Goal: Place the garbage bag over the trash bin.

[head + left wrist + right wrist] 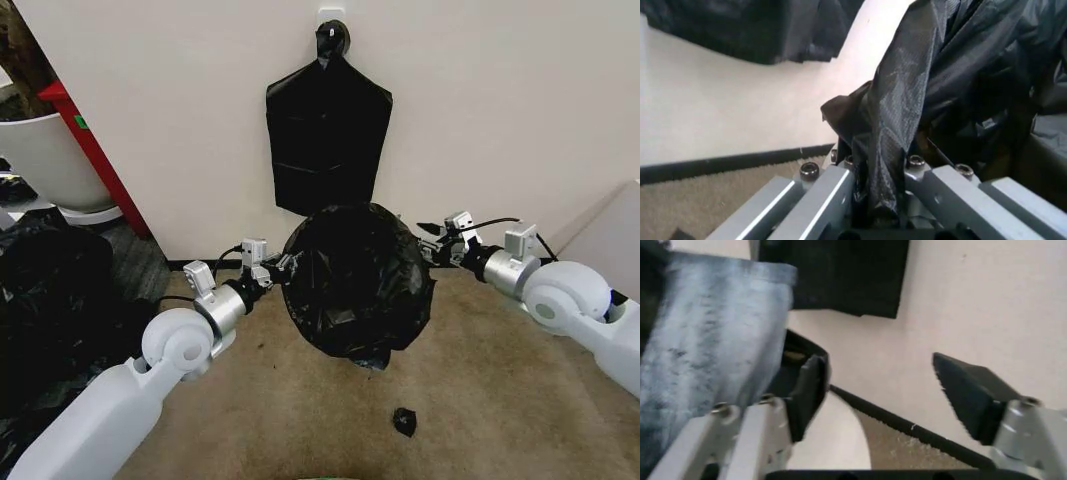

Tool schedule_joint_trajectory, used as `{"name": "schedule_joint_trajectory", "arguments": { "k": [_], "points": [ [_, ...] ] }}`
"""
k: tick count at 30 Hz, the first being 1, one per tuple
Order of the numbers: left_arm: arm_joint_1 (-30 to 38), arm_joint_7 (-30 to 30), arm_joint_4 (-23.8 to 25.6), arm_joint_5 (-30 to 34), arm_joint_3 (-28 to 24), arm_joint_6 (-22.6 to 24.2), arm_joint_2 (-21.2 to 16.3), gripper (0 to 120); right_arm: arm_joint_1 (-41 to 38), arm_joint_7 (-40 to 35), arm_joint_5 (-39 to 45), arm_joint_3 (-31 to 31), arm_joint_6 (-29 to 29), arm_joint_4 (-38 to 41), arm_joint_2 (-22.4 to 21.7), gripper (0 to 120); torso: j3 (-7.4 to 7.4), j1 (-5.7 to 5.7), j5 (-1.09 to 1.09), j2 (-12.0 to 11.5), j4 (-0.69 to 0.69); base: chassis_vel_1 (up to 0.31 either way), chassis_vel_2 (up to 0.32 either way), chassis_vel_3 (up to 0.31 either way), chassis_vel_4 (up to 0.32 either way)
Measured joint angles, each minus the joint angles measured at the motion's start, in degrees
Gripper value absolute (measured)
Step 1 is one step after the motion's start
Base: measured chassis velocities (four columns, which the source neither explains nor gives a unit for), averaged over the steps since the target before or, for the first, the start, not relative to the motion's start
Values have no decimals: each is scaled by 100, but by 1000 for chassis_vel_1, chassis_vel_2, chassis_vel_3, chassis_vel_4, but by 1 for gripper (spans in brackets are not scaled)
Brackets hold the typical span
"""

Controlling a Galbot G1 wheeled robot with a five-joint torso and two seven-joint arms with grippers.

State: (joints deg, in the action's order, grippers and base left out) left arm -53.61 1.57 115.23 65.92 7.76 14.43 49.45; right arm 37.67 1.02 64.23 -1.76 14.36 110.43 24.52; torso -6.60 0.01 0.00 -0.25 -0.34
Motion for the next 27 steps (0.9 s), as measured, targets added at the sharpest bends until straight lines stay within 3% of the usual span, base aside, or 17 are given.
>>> {"name": "schedule_joint_trajectory", "arguments": {
  "k": [6, 11, 21, 27],
  "points": [
    [-103, 22, -110, 625, 66, 12, -21, 1, 83, -72, 671, 150, -59, -139, 73, 88, 0, 0, 0, 0, -1, 0, 0, 0, 0],
    [-279, 39, -130, 733, 286, 5, -66, 1, 118, -119, 1233, 264, -98, -134, 147, 99, 0, 0, 0, 0, -1, 0, 0, 0, 0],
    [-348, 99, -110, 660, 451, -68, -72, 1, 99, -648, 2240, 504, -23, 43, 238, 100, 0, 0, 1, 0, -2, 0, 0, 0, 0],
    [-478, 667, -111, -99, 443, -239, -147, 1, -173, -1305, 3509, 588, 466, 329, 369, 100, 0, 0, -3, 0, 0, 0, 0, 0, 0]
  ]
}}
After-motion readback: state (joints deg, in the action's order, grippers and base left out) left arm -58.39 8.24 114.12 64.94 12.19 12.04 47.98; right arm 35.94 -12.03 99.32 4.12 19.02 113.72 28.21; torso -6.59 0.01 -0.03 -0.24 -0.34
